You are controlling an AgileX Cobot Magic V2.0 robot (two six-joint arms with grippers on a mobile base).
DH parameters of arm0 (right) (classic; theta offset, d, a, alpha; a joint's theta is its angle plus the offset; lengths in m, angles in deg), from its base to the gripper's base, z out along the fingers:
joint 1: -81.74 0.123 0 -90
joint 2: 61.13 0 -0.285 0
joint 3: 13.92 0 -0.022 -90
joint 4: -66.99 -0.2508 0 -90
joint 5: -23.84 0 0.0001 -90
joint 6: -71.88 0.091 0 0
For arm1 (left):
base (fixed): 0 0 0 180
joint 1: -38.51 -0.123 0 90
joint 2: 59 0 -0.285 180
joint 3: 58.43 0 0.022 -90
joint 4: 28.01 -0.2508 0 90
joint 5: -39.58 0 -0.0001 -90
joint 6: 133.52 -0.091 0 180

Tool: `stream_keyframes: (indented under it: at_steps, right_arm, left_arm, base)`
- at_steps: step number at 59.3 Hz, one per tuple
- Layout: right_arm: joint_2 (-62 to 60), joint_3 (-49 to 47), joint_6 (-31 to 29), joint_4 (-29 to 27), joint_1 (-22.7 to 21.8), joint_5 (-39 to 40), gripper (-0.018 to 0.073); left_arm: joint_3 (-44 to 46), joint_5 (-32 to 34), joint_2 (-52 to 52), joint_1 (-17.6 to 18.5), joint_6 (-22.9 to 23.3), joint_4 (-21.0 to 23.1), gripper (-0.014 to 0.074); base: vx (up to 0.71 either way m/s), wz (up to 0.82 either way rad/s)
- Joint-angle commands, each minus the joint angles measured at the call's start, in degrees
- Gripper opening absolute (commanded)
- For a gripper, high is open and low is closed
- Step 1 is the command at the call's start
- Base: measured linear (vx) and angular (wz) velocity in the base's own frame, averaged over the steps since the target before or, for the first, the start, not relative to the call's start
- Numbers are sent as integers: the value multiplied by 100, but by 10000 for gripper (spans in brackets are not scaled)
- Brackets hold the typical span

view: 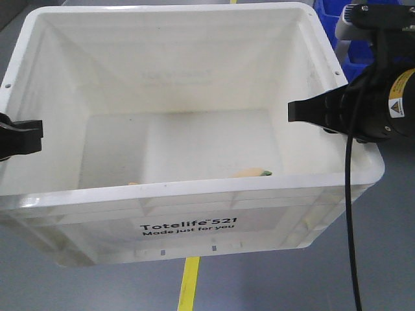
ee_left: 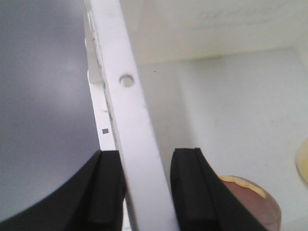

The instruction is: Place moving items into box and shelve

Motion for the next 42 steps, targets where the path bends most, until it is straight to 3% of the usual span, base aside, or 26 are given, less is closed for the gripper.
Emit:
stream_keyframes:
  at_steps: [1, 42]
  right_arm:
    - [-148, -216, -60, 428, -7, 725, 99]
    - [-148, -216, -60, 428, -7, 725, 99]
  left_arm:
    - [287, 1129, -139, 79, -127, 34, 15]
    - [287, 1129, -139, 79, -127, 34, 15]
  base:
    - [41, 1]
    - [41, 3]
